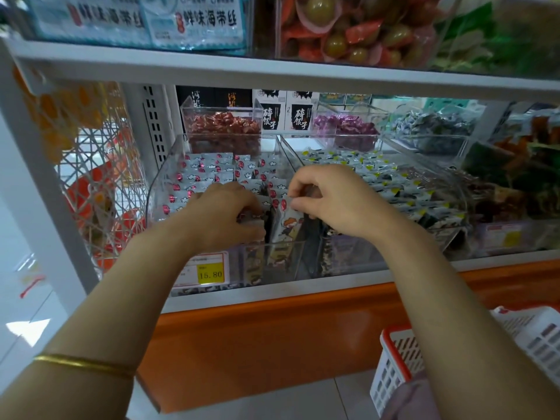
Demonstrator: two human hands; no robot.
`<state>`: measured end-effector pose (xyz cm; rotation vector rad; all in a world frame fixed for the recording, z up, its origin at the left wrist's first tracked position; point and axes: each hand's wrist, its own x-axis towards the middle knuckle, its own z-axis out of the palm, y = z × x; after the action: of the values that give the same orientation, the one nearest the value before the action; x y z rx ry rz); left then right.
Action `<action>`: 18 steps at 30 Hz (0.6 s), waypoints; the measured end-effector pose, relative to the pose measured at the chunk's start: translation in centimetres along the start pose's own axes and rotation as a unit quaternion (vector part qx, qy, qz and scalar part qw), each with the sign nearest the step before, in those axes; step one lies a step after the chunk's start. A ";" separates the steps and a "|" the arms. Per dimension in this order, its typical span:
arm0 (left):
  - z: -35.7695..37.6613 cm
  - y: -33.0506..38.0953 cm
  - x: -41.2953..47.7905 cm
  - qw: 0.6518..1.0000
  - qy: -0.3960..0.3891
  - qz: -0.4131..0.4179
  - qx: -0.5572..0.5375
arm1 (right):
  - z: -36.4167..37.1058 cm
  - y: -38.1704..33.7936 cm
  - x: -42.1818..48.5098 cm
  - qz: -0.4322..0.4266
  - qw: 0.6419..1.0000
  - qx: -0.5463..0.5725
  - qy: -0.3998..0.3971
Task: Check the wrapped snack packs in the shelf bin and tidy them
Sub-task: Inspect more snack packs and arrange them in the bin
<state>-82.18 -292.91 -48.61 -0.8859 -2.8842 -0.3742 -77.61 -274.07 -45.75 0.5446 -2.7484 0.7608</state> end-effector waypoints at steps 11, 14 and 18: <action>-0.3 1.9 -2.1 0.971 0.113 0.013 -0.208 | -0.5 0.4 -0.8 0.019 0.972 0.173 0.160; -0.3 2.6 -2.7 0.961 0.094 0.014 -0.258 | -0.6 0.6 -0.9 0.053 0.934 0.283 0.211; -0.6 2.6 -3.0 0.935 0.127 -0.003 -0.332 | -0.1 0.6 -1.2 0.099 0.861 0.444 0.227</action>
<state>-78.24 -292.57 -48.02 -0.8126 -2.5250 -1.4027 -76.78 -273.15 -46.32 0.1715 -1.9079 1.9373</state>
